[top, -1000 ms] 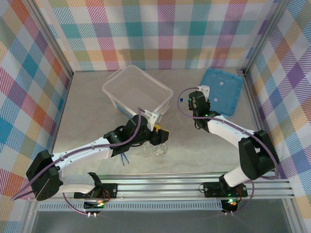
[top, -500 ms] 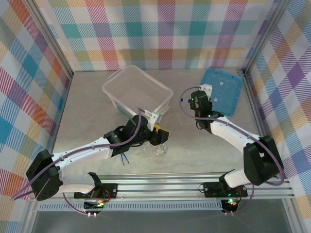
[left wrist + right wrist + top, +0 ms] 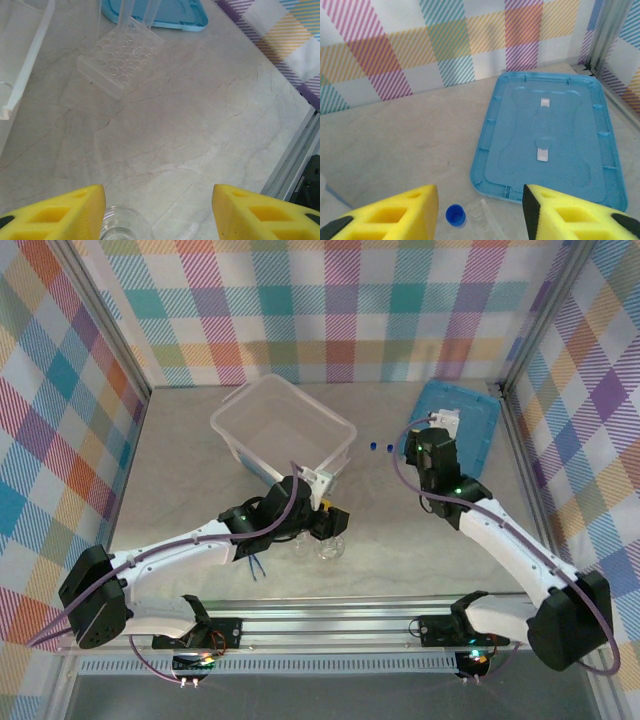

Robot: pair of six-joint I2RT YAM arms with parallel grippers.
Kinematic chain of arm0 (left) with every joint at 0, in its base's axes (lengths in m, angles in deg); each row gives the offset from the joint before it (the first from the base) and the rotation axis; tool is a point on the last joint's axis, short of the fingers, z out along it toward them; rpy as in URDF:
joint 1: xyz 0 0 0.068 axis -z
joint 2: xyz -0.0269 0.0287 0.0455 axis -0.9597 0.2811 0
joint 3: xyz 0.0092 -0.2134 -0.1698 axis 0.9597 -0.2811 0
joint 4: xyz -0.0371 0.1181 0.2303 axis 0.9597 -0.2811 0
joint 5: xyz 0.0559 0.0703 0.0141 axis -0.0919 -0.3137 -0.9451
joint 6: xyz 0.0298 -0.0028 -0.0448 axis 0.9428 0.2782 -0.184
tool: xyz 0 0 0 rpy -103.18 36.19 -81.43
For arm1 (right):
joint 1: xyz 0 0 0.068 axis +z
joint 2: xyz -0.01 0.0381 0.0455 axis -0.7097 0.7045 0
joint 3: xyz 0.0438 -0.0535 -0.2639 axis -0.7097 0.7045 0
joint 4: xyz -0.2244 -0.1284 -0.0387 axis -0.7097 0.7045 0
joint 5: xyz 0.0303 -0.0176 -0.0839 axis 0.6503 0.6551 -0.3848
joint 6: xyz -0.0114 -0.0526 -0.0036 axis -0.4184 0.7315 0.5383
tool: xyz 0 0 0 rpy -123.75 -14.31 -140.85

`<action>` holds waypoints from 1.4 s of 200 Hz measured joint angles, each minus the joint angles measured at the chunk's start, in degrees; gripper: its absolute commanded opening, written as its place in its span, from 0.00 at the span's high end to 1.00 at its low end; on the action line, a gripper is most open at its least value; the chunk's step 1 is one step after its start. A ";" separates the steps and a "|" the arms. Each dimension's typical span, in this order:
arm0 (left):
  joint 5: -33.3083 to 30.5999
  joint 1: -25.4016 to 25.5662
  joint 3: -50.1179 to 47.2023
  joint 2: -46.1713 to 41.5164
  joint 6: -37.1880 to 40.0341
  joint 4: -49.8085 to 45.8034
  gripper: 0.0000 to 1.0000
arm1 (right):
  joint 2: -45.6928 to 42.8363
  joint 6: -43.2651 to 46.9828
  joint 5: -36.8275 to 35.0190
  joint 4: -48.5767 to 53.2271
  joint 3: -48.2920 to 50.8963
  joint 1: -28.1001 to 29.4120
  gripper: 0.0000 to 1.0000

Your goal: Organize the chemistry lab equipment

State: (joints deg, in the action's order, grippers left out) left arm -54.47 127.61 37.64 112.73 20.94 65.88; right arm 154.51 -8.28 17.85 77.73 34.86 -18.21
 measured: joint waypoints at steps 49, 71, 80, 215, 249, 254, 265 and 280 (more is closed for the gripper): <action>-4.92 2.56 1.38 0.42 1.70 -4.46 0.41 | -4.63 -2.45 7.91 7.72 1.05 0.02 0.43; -7.54 3.45 1.42 0.42 2.21 -6.69 0.41 | -7.08 -3.96 12.04 9.99 4.48 0.48 0.41; -8.55 3.80 1.42 0.42 2.34 -7.54 0.41 | -7.85 -4.68 13.51 10.86 6.10 0.83 0.40; -14.43 10.12 1.42 7.74 0.52 -14.03 0.44 | -16.13 -7.76 20.72 20.35 16.11 3.45 0.38; -14.43 10.12 1.44 8.37 0.35 -13.97 0.44 | -16.02 -7.74 20.98 21.05 16.44 3.45 0.38; -14.43 10.12 1.44 8.66 0.35 -13.97 0.44 | -15.98 -7.74 21.00 21.05 16.44 3.45 0.37; -14.43 10.12 1.42 9.31 0.35 -13.94 0.44 | -15.93 -7.74 21.09 21.09 16.44 3.45 0.37; -14.40 10.12 1.42 9.84 0.17 -13.79 0.44 | -15.74 -7.72 21.16 21.09 16.44 3.45 0.37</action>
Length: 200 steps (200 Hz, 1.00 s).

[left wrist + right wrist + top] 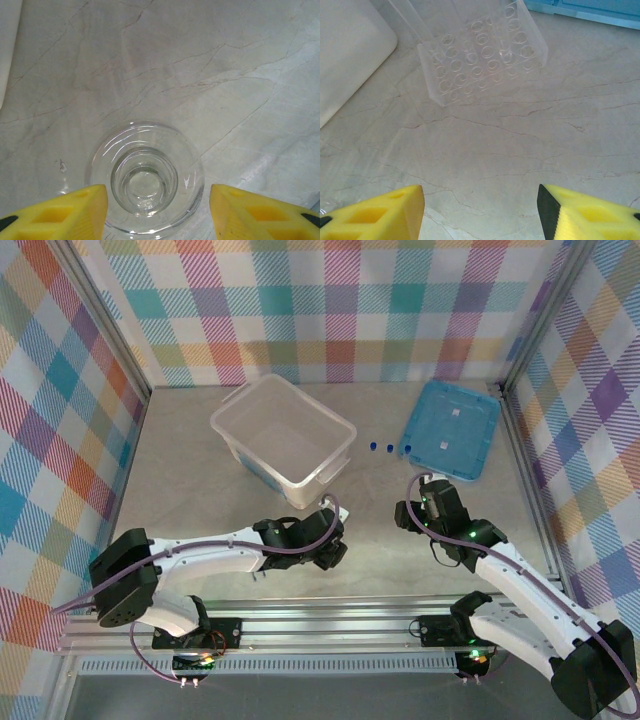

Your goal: Organize the chemistry lab equipment

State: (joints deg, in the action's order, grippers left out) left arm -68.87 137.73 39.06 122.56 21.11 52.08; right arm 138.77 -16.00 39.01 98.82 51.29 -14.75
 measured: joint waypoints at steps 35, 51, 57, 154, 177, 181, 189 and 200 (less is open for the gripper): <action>-0.02 0.00 0.00 0.52 -0.50 1.66 0.44 | 1.01 0.00 0.00 0.24 -0.02 0.00 0.37; 0.00 0.00 0.00 1.20 -0.68 1.81 0.44 | 0.83 0.00 -0.02 0.39 -0.02 0.00 0.37; 0.00 0.00 0.00 1.46 -0.68 1.88 0.44 | 0.79 0.00 -0.02 0.44 -0.02 0.00 0.37; -0.07 0.00 -0.07 2.95 -1.33 2.14 0.52 | -0.70 -0.02 -0.02 1.44 -0.02 0.00 0.39; -0.04 0.00 -0.09 3.23 -1.33 3.21 0.53 | -0.76 -0.02 -0.02 1.46 -0.02 0.00 0.40; -0.04 0.00 -0.09 3.26 -1.33 3.28 0.54 | -0.79 -0.02 -0.04 1.46 -0.02 0.00 0.40; -0.04 0.00 -0.09 3.37 -1.33 3.32 0.54 | -0.79 -0.02 -0.02 1.46 -0.02 0.00 0.40; -0.04 0.00 -0.09 3.56 -1.33 3.48 0.55 | -0.79 -0.02 -0.02 1.49 -0.02 0.00 0.40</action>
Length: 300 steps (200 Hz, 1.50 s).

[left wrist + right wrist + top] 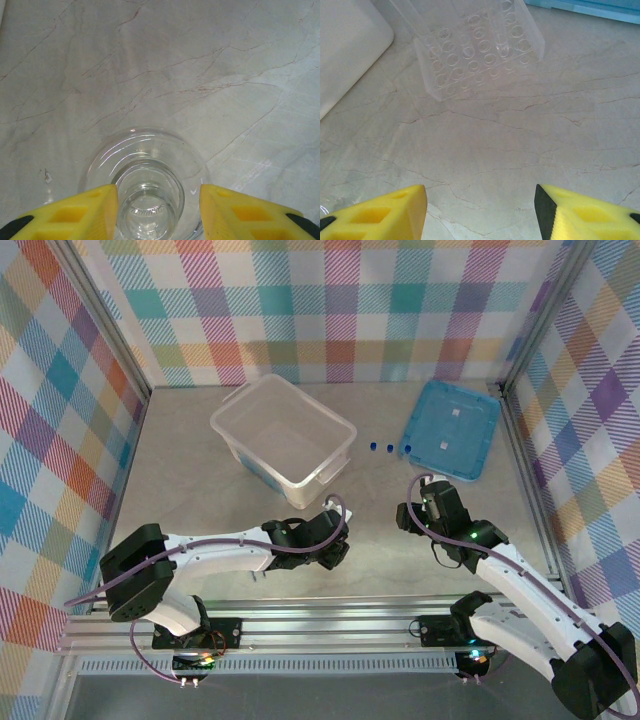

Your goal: Organize the chemistry lab equipment

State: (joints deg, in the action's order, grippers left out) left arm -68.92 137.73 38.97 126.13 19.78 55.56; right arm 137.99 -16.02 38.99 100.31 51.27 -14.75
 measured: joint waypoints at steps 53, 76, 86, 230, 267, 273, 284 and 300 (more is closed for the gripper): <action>0.02 -0.02 0.00 0.50 0.00 0.85 0.56 | -0.74 0.00 -0.02 0.02 0.00 0.00 0.40; 0.02 -0.02 0.00 0.50 -0.02 0.85 0.56 | -0.74 0.00 -0.02 0.00 0.00 0.00 0.40; 0.02 -0.02 0.00 0.50 -0.07 0.85 0.56 | -0.74 0.00 0.00 0.00 0.00 0.00 0.40; -2.84 -0.04 -0.42 -0.15 -1.11 0.39 0.50 | -2.01 0.00 -0.63 1.25 0.00 0.00 0.38; -4.07 0.04 -0.42 -0.15 -1.36 -0.70 0.56 | -2.14 0.00 -0.66 1.25 0.00 0.00 0.38; -4.17 0.07 -0.42 -0.15 -1.42 -0.72 0.57 | -2.14 0.00 -0.63 1.25 0.00 0.00 0.38; -4.50 0.07 -0.42 -0.15 -1.49 -0.72 0.59 | -2.14 0.00 -0.63 1.25 0.00 0.00 0.38; -4.87 0.09 -0.42 -0.15 -1.53 -0.74 0.60 | -2.14 0.00 -0.66 1.25 0.00 0.00 0.38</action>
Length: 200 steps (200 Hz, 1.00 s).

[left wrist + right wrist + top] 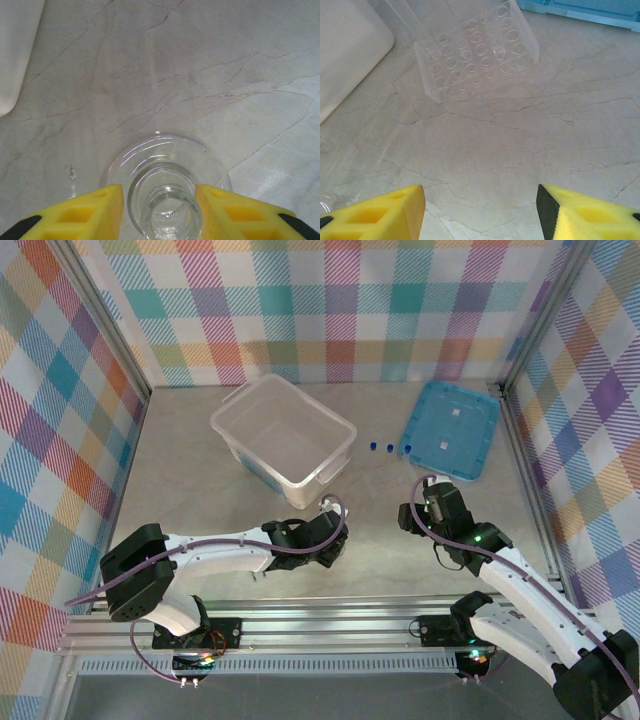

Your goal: Organize the chemistry lab equipment

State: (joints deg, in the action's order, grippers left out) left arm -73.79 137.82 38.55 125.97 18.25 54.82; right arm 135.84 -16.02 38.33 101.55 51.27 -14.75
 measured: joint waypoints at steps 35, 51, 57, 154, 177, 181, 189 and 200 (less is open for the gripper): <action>-1.09 0.52 0.00 0.00 0.02 -0.07 0.60 | 0.00 0.00 -0.02 0.00 0.00 0.00 0.38; -1.51 0.68 0.00 0.00 0.02 -0.07 0.61 | 0.04 0.00 -0.02 0.00 0.00 0.00 0.37; -1.60 0.68 0.00 0.02 0.04 -0.07 0.61 | 0.04 0.00 -0.04 0.00 0.00 0.00 0.37; -3.34 1.38 0.57 1.36 0.48 0.04 0.56 | 0.00 0.00 -0.66 0.20 0.00 0.00 0.36; -4.02 1.38 0.57 1.33 0.48 0.04 0.51 | 0.00 0.00 -0.66 0.20 0.00 0.00 0.36; -4.13 1.38 0.57 1.33 0.46 0.04 0.51 | 0.00 0.00 -0.66 0.20 0.00 0.00 0.36; -4.22 1.38 0.57 1.31 0.46 0.02 0.50 | 0.00 0.00 -0.66 0.20 0.00 0.00 0.36; -4.42 1.38 0.57 1.31 0.44 0.04 0.49 | 0.00 0.00 -0.66 0.20 0.00 0.00 0.36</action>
State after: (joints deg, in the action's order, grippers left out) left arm -78.21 139.19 39.12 127.28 18.69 54.86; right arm 135.84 -16.02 37.68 101.75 51.27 -14.75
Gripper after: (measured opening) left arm 0.501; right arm 0.641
